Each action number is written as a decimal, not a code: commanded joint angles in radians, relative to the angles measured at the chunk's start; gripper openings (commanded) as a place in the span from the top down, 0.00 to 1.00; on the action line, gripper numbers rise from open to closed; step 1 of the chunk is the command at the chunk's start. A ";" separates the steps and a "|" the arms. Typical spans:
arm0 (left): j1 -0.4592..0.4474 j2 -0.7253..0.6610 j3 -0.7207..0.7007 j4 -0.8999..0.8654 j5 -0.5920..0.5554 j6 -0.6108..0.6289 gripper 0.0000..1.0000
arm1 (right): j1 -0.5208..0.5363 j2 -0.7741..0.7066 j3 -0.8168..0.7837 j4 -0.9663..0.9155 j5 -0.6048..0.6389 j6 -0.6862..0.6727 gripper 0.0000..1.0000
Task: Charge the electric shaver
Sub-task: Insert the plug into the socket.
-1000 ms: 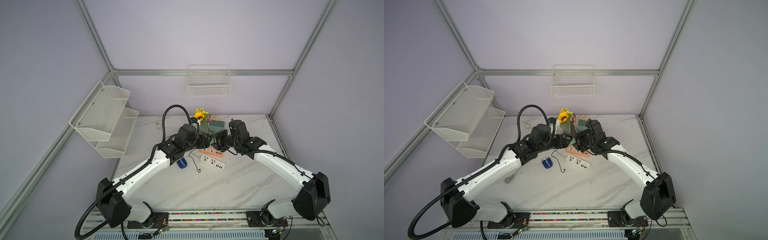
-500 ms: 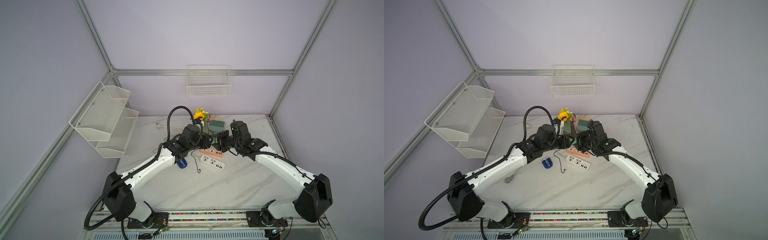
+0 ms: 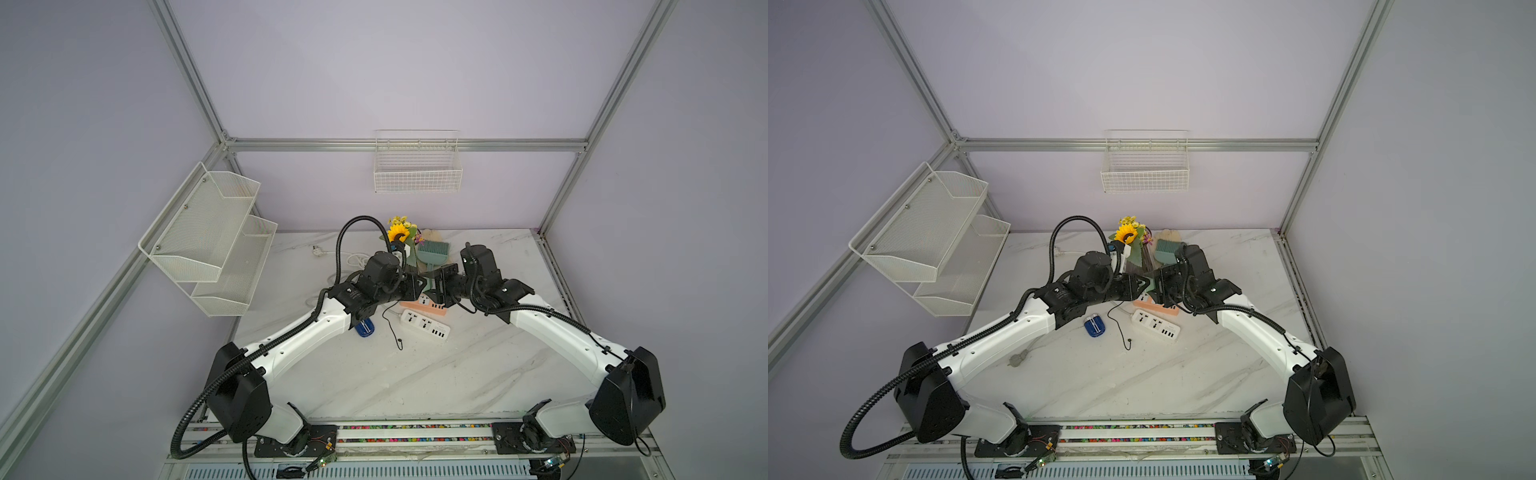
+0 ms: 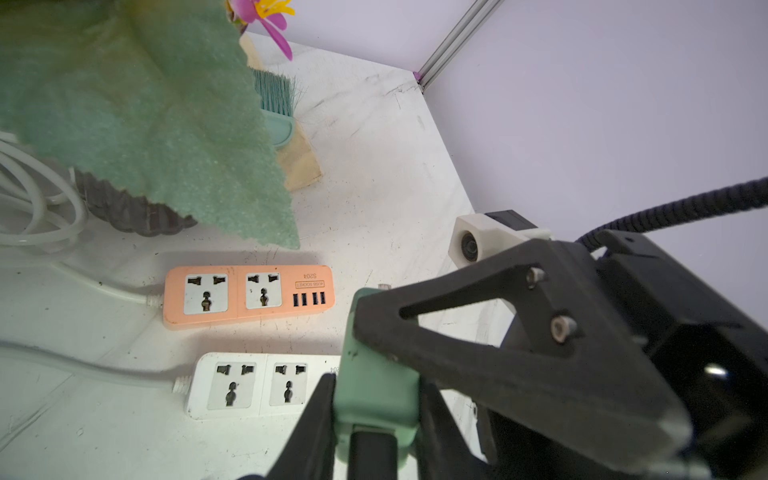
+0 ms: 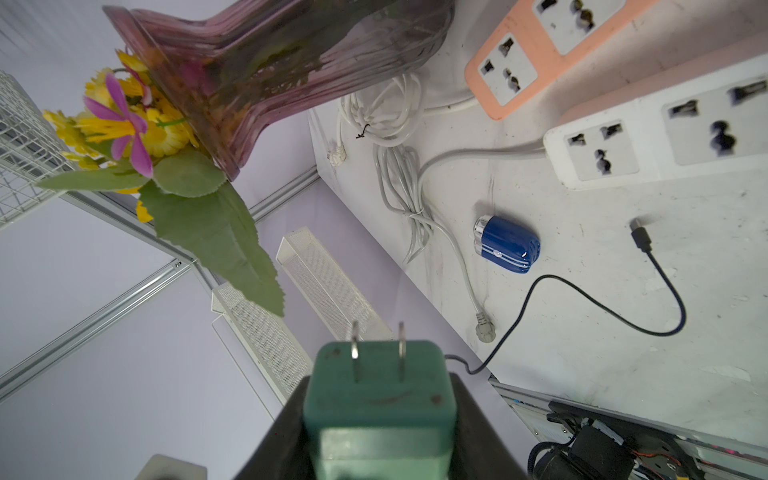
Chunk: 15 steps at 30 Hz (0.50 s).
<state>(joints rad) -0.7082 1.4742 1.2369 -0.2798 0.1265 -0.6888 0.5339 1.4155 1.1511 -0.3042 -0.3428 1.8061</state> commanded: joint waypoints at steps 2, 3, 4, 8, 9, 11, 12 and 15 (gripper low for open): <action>0.005 0.006 0.066 -0.056 -0.036 -0.144 0.99 | -0.001 -0.073 0.034 -0.037 0.039 0.048 0.45; 0.006 0.016 0.087 -0.096 -0.043 -0.171 0.99 | -0.006 -0.084 0.067 -0.125 0.077 -0.005 0.38; 0.006 0.030 0.116 -0.147 -0.053 -0.200 0.99 | -0.009 -0.094 0.112 -0.233 0.125 -0.071 0.33; 0.005 0.090 0.231 -0.389 -0.085 -0.345 1.00 | -0.014 -0.084 0.298 -0.558 0.328 -0.391 0.28; 0.004 0.104 0.249 -0.436 -0.084 -0.405 1.00 | -0.012 -0.072 0.336 -0.624 0.361 -0.463 0.28; 0.005 0.130 0.267 -0.498 -0.066 -0.504 1.00 | -0.012 -0.061 0.372 -0.688 0.405 -0.605 0.29; 0.004 0.142 0.269 -0.513 -0.053 -0.556 1.00 | -0.011 -0.066 0.368 -0.682 0.404 -0.678 0.31; 0.005 0.184 0.272 -0.563 -0.035 -0.721 1.00 | -0.007 -0.134 0.291 -0.578 0.368 -0.888 0.36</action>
<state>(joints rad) -0.7071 1.6318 1.4807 -0.7269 0.0841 -1.1881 0.5236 1.3155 1.4879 -0.8185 -0.0170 1.1950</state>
